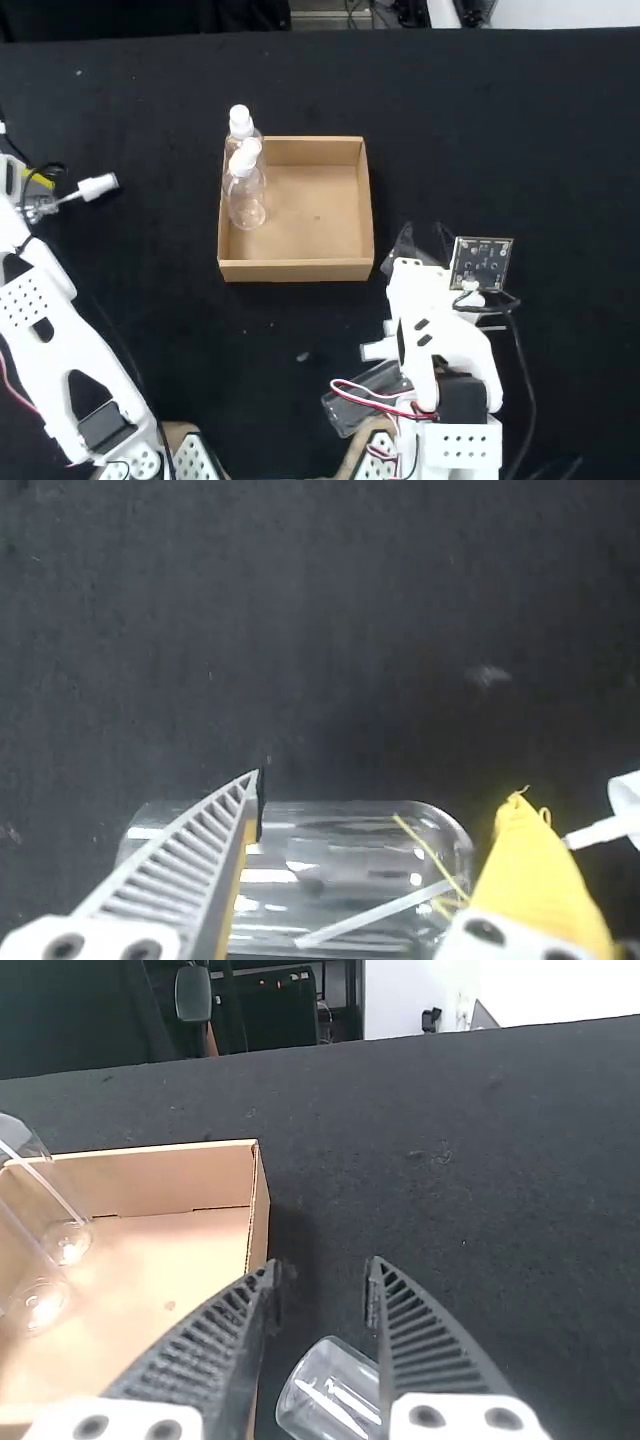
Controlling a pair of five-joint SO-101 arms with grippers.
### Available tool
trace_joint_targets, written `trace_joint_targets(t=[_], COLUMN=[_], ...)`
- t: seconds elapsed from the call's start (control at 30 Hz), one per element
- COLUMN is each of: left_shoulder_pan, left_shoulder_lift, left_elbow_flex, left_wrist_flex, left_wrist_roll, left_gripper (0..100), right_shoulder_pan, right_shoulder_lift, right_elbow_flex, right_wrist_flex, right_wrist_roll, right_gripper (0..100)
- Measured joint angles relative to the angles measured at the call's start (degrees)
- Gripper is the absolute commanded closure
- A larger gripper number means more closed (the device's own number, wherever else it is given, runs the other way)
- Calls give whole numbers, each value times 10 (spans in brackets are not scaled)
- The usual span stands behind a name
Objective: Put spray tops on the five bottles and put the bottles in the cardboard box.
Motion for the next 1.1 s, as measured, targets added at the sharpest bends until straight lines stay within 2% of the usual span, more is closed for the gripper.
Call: trace_joint_targets(t=[0.33, 0.5, 0.6, 0.9, 1.1], left_shoulder_pan=[-3, -3, -3, -33, -84], left_shoulder_lift=[0, -3, -22, -94, -100], left_elbow_flex=[-10, -10, -10, -10, -10], left_wrist_flex=[93, 134, 154, 156, 84], left_wrist_roll=[-11, -11, -11, -27, -37], left_gripper=[716, 779, 782, 782, 782], right_shoulder_pan=[0, 0, 0, 0, 0], right_shoulder_lift=[0, 0, 0, 0, 0], right_elbow_flex=[0, 0, 0, 0, 0], right_wrist_flex=[0, 0, 0, 0, 0], right_wrist_roll=[0, 0, 0, 0, 0], right_gripper=[871, 870, 870, 870, 870])
